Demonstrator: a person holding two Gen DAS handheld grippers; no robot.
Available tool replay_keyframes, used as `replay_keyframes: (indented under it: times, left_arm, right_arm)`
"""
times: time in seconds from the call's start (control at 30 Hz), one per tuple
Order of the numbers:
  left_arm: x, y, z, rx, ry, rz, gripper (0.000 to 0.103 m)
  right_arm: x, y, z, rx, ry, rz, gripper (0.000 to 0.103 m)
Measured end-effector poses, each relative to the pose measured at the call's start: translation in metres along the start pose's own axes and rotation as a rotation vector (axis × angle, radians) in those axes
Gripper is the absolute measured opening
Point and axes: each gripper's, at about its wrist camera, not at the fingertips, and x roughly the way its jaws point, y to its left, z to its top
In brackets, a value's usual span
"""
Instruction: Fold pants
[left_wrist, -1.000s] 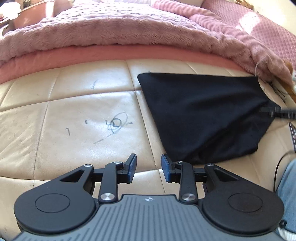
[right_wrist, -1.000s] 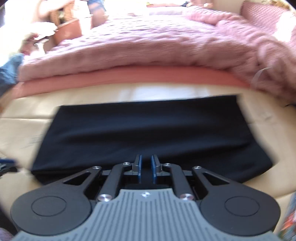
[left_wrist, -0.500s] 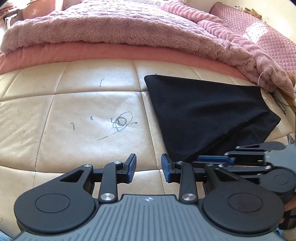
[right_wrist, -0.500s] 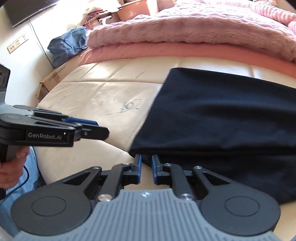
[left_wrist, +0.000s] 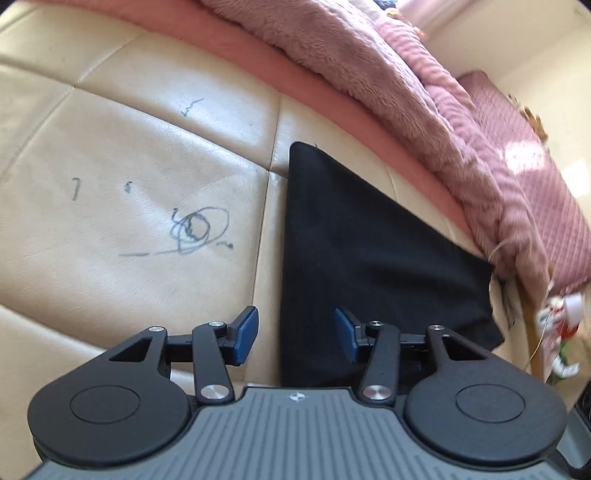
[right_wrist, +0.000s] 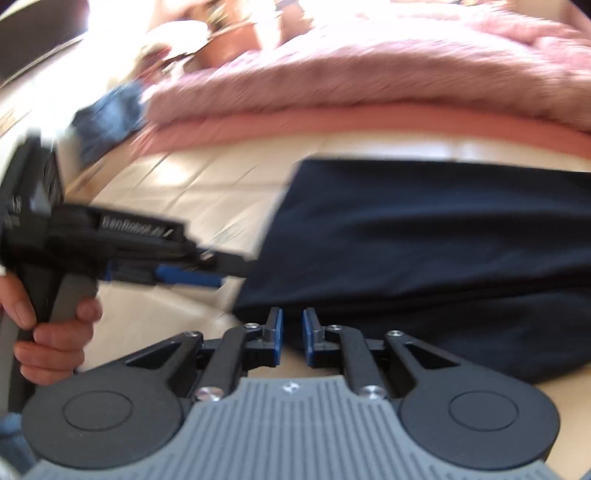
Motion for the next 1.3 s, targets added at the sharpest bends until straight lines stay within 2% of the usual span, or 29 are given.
replay_keyframes:
  times: [0.13,0.3,0.33,0.4,0.43,0.47,0.57,0.77,0.97,1.1,1.3]
  left_arm:
    - [0.020,0.005,0.018,-0.044,-0.013,-0.044,0.058]
    - [0.039,0.008,0.033,-0.081,-0.012,-0.100,0.057]
    - [0.042,0.007,0.034,-0.085,-0.014,-0.103,0.054]
    - [0.043,0.004,0.034,-0.080,-0.025,-0.086,0.033]
    - [0.041,0.002,0.033,-0.069,-0.029,-0.067,0.027]
    - [0.040,0.000,0.031,-0.067,-0.030,-0.063,0.016]
    - [0.033,0.004,0.029,-0.095,-0.050,-0.065,0.008]
    - [0.004,0.018,0.033,-0.088,-0.058,-0.037,0.008]
    - [-0.046,0.053,0.045,-0.090,-0.085,0.058,0.008]
    - [-0.070,0.075,0.066,-0.026,-0.085,0.192,0.008]
    - [-0.072,0.098,0.098,0.074,-0.051,0.384,0.008]
  right_arm:
    - [-0.016,-0.042,0.007,0.075,-0.057,-0.115,0.009]
    - [-0.027,-0.085,0.003,0.176,-0.099,-0.178,0.009]
    - [-0.028,-0.089,0.001,0.193,-0.105,-0.183,0.010]
    - [-0.027,-0.096,-0.003,0.218,-0.112,-0.191,0.011]
    - [-0.026,-0.097,-0.005,0.224,-0.112,-0.194,0.014]
    - [-0.025,-0.098,-0.007,0.229,-0.113,-0.196,0.017]
    - [-0.024,-0.100,-0.009,0.232,-0.112,-0.198,0.018]
    - [-0.025,-0.091,-0.006,0.202,-0.113,-0.188,0.018]
    - [-0.025,-0.068,-0.007,0.121,-0.085,-0.129,0.018]
    - [-0.021,-0.052,-0.009,0.091,-0.054,-0.092,0.018]
    - [-0.016,-0.045,-0.009,0.089,-0.002,-0.039,0.018]
